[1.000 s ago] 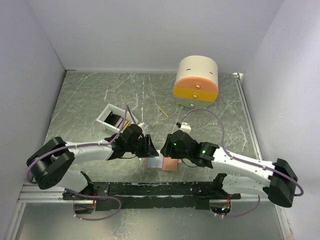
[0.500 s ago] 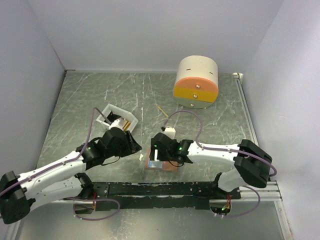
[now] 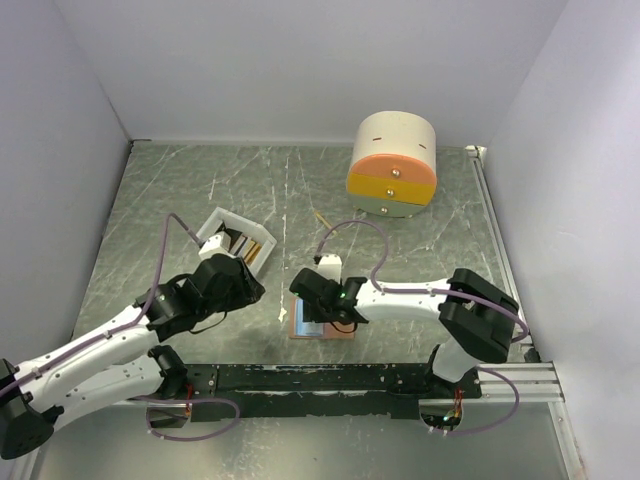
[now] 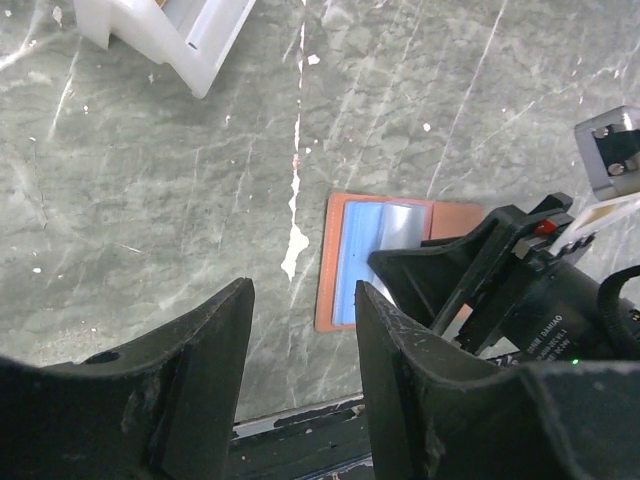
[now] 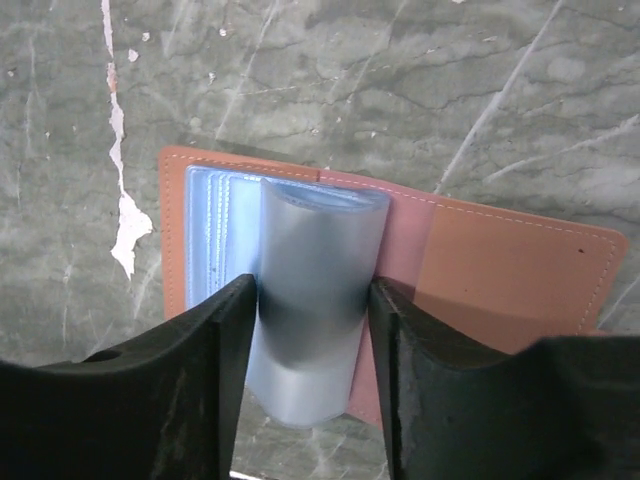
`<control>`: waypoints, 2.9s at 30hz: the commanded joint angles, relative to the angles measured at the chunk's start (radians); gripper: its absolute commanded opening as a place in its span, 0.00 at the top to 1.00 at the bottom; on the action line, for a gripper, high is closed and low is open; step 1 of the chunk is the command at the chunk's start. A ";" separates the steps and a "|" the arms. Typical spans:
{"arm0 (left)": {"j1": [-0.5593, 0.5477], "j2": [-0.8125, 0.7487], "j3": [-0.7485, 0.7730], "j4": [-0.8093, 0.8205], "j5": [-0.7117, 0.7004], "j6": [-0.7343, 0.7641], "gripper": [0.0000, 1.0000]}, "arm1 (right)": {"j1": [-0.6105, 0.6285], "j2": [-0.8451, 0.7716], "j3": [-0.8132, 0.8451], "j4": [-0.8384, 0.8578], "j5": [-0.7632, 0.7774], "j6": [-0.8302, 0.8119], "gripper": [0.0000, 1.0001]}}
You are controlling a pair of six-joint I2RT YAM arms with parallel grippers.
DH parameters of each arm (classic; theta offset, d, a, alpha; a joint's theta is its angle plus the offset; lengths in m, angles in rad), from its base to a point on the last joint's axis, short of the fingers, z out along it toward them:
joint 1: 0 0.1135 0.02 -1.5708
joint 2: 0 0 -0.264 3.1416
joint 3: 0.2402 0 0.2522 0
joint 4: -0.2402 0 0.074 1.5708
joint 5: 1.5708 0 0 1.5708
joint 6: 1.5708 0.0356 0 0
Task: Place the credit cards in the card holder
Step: Open the card holder at the center of the board.
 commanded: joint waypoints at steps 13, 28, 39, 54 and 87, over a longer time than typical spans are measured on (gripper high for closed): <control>0.005 0.206 -0.063 0.256 0.239 0.051 0.47 | -0.064 -0.217 -0.281 0.379 -0.132 0.012 0.62; 0.004 0.143 -0.050 0.216 0.125 -0.004 0.45 | -0.072 -0.244 -0.184 0.149 -0.060 0.000 0.37; 0.004 -0.077 -0.010 0.038 -0.030 0.007 0.44 | 0.019 -0.045 0.029 -0.067 0.052 -0.012 0.35; 0.003 -0.078 -0.031 0.037 -0.027 0.008 0.43 | 0.049 0.082 0.085 -0.111 0.101 -0.007 0.48; 0.002 0.516 0.046 0.449 0.359 0.100 0.78 | -0.071 -0.310 -0.405 0.506 -0.126 -0.003 0.67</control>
